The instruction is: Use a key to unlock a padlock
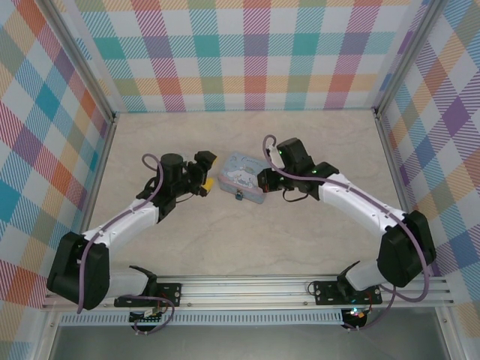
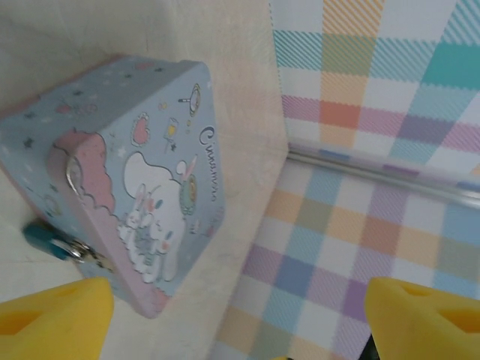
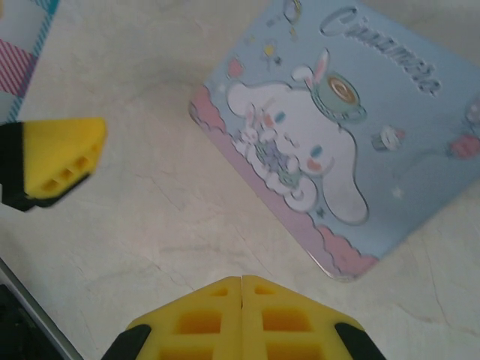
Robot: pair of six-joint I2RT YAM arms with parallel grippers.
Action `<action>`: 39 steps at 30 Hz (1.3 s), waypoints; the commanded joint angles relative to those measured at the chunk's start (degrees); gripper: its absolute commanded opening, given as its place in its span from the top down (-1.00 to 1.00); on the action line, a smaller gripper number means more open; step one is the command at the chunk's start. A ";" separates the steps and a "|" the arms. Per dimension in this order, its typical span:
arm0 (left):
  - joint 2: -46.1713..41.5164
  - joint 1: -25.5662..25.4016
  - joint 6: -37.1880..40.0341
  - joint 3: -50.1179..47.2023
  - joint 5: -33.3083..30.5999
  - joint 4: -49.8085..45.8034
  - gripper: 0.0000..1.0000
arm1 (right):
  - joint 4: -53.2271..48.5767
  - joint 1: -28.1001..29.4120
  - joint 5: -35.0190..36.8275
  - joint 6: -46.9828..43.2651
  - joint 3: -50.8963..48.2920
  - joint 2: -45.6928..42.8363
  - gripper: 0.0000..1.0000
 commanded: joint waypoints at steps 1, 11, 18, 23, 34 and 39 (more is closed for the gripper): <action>1.08 -0.75 -15.33 -0.73 2.59 7.35 -0.71 | 7.70 -0.03 -3.69 -2.21 3.58 2.65 1.00; 4.60 -2.46 -38.48 -4.47 3.05 18.54 -0.40 | 17.79 3.44 -5.21 -2.02 12.05 11.18 1.00; 3.67 -3.49 -43.18 -6.58 -0.11 20.28 -0.27 | 21.62 5.60 -6.27 -0.06 13.96 14.68 1.00; 2.99 -3.58 -44.38 -7.15 -1.24 21.02 -0.22 | 22.21 6.43 -7.34 1.02 13.52 15.71 1.00; 3.67 -3.69 -45.41 -6.98 -1.41 22.47 0.16 | 23.25 6.72 -7.27 2.54 11.54 15.37 1.00; 3.87 -3.71 -45.62 -7.07 -1.41 22.74 0.35 | 23.13 6.74 -7.08 2.36 11.19 15.16 1.00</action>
